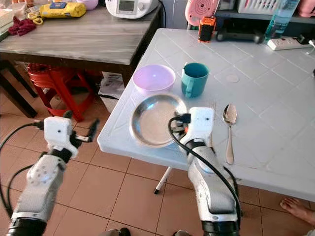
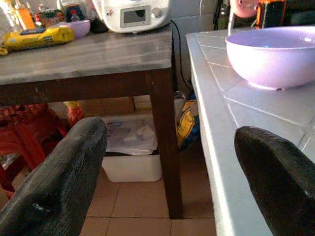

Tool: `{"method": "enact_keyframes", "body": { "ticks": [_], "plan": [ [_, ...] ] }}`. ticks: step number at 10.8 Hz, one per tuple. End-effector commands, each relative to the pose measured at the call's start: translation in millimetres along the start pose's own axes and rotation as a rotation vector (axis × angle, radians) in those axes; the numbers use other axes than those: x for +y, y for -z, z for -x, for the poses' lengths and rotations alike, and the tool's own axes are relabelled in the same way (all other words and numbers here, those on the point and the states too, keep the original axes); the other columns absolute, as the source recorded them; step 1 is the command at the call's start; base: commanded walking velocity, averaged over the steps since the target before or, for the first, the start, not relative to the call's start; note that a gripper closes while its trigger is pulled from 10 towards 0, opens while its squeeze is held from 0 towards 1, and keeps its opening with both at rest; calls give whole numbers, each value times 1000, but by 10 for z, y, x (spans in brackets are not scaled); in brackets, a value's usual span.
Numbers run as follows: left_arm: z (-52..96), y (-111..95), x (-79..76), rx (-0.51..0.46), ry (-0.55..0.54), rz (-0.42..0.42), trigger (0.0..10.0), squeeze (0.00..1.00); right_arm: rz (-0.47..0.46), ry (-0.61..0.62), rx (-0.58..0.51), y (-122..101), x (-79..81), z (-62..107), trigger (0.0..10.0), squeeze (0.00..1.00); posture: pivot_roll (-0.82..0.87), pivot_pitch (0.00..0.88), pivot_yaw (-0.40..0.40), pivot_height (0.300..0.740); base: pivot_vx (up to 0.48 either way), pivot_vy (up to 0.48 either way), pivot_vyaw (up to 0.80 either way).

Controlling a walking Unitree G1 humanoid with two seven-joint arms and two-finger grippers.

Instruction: Setting the table

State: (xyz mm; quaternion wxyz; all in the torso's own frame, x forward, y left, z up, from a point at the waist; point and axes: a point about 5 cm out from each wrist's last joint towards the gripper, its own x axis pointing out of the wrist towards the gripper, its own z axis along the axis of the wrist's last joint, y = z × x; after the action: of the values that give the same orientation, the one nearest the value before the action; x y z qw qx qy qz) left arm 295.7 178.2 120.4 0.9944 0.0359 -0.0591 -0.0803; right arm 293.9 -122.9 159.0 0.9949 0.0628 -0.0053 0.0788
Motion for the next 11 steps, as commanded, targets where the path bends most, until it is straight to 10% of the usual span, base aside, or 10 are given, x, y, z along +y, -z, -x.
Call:
{"method": "enact_keyframes", "body": {
  "ticks": [1, 11],
  "plan": [
    [9, 34, 15, 14, -21, 3, 10000, 0, -2, 14, -47, -70, -21, 32, 10000, 0, -30, 94, 46, 740, 0, 0, 0],
    [-3, 70, -72, 30, 20, 21, 10000, 0, -53, -12, -125, -139, 65, 40, 10000, 0, -33, 101, 69, 740, 0, 119, -239]
  ]
}}
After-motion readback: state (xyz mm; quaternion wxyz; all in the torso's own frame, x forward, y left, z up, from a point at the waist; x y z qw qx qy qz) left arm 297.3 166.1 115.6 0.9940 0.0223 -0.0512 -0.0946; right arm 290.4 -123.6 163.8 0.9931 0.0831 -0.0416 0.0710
